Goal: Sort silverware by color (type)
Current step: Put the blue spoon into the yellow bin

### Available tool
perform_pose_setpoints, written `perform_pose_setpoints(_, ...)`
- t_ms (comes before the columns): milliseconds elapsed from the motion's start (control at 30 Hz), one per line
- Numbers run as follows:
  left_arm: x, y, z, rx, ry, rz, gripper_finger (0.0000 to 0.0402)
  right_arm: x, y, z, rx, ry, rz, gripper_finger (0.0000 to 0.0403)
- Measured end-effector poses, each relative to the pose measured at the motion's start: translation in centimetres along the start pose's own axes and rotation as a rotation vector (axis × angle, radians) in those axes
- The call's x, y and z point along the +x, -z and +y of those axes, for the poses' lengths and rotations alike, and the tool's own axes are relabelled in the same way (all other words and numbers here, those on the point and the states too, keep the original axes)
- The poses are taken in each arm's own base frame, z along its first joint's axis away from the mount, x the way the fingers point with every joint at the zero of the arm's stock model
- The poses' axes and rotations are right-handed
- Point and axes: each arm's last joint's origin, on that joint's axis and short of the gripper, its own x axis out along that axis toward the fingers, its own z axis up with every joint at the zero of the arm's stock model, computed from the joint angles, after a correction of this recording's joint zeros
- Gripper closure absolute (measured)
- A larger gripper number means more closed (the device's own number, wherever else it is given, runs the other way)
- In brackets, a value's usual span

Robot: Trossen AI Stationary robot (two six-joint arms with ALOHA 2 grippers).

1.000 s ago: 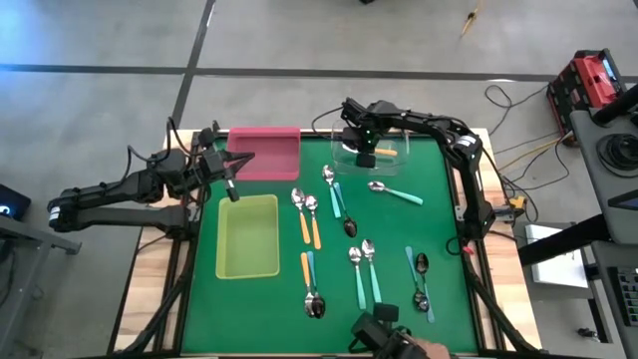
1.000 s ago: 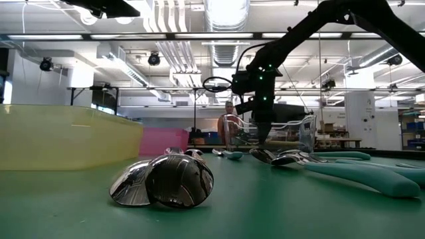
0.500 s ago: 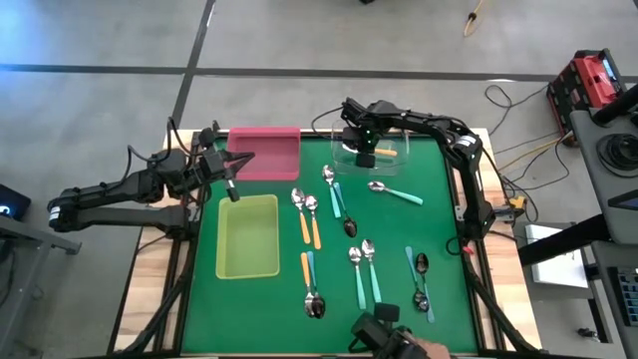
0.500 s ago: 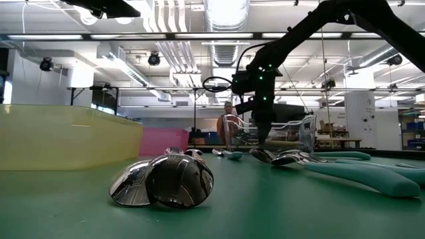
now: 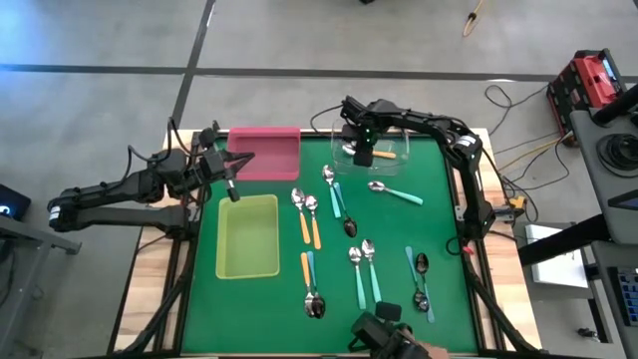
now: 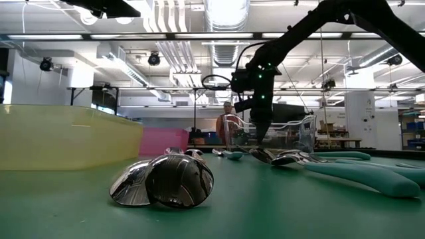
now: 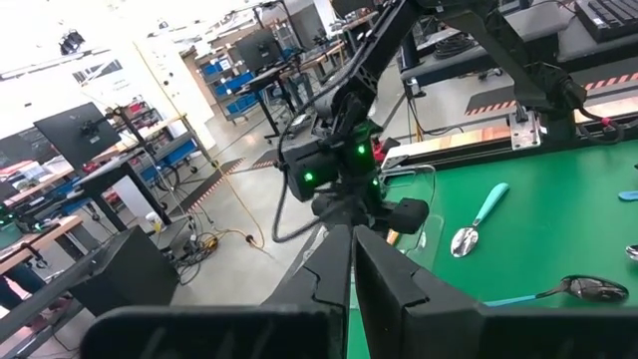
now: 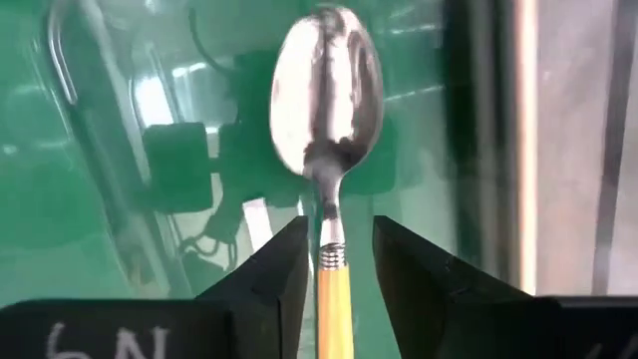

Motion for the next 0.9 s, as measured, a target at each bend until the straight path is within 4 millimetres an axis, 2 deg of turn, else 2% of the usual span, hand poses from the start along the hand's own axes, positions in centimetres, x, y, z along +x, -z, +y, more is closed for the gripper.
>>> perform_pose_setpoints(133, 0.3, 0.1, -0.1, -0.014, 0.005, 0.012, 0.0401, -2.6, -0.6, -0.1, 0.094, 0.013, -0.034, 0.029)
perform_pose_setpoints(267, 0.8, 0.5, -0.5, -0.071, 0.02, 0.054, 0.0401, -6.7, -0.9, 0.9, 0.128, 0.0, -0.175, 0.0298)
perform_pose_setpoints(400, 1.0, 1.5, -1.0, -0.127, 0.056, 0.16, 0.0401, -11.4, -1.0, 4.1, 0.083, 0.012, -0.417, 0.0316)
perform_pose_setpoints(533, 1.2, 2.4, -1.6, -0.229, 0.112, 0.234, 0.0401, -14.5, 0.1, 8.5, 0.018, 0.023, -0.643, 0.0337)
perform_pose_setpoints(667, 1.7, 2.8, -2.2, -0.358, 0.193, 0.259, 0.0401, -16.2, 2.4, 12.4, -0.013, -0.01, -0.811, 0.0352)
perform_pose_setpoints(800, 2.7, 3.2, -3.1, -0.462, 0.279, 0.313, 0.0401, -16.7, 5.0, 15.8, -0.08, -0.052, -0.91, 0.0359)
perform_pose_setpoints(900, 3.7, 3.5, -3.7, -0.508, 0.313, 0.34, 0.0401, -16.7, 6.7, 17.5, -0.098, -0.087, -0.988, 0.0359)
